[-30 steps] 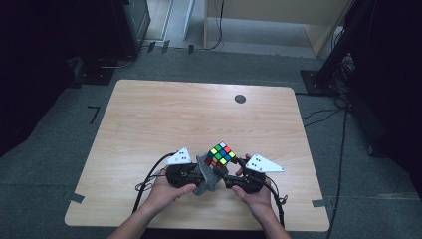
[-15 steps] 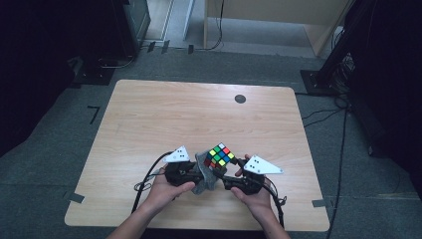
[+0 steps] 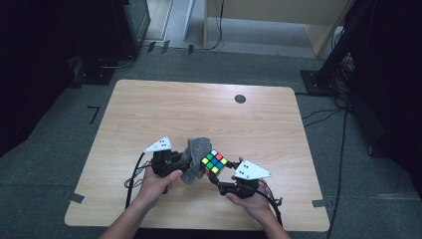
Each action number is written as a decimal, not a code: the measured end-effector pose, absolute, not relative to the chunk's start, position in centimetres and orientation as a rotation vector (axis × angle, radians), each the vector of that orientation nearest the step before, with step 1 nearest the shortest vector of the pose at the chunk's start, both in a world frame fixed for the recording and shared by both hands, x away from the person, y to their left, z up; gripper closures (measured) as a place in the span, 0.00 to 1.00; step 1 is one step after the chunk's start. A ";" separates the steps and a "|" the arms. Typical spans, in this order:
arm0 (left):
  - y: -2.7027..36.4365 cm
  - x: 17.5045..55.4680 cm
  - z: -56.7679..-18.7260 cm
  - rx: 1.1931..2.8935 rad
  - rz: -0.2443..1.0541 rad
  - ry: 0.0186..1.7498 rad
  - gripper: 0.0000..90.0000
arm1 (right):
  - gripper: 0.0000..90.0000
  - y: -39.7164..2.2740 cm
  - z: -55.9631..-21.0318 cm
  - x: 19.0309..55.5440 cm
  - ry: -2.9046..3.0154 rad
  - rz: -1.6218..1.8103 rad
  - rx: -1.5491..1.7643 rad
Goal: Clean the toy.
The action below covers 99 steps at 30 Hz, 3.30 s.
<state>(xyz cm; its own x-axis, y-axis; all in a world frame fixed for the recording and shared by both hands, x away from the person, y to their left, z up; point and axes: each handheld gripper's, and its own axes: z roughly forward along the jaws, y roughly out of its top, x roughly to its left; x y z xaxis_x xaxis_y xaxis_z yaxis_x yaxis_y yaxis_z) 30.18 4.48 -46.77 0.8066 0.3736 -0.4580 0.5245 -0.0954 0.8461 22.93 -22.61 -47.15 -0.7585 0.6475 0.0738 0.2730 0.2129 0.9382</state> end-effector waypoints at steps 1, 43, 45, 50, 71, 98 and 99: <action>4.6 30.2 -46.7 1.690 -0.156 0.699 0.72 | 0.39 -22.5 -47.2 23.0 2.168 1.557 0.856; 3.8 28.7 -44.6 1.772 0.081 0.621 0.69 | 0.39 -20.7 -48.0 22.7 2.246 1.315 0.817; 4.0 28.9 -44.6 1.768 0.077 0.637 0.69 | 0.39 -20.8 -48.0 22.7 2.245 1.322 0.818; 3.0 28.1 -44.3 1.768 0.038 0.572 0.66 | 0.39 -20.6 -48.1 22.9 2.250 1.332 0.821; 3.7 29.1 -44.7 1.817 0.084 0.750 0.66 | 0.39 -20.8 -47.9 22.9 2.234 1.350 0.836; 3.9 29.0 -44.5 1.787 0.034 0.778 0.61 | 0.39 -20.7 -47.9 22.9 2.226 1.354 0.837; 3.5 28.7 -44.3 1.787 0.000 0.736 0.56 | 0.39 -20.7 -47.8 22.9 2.225 1.356 0.836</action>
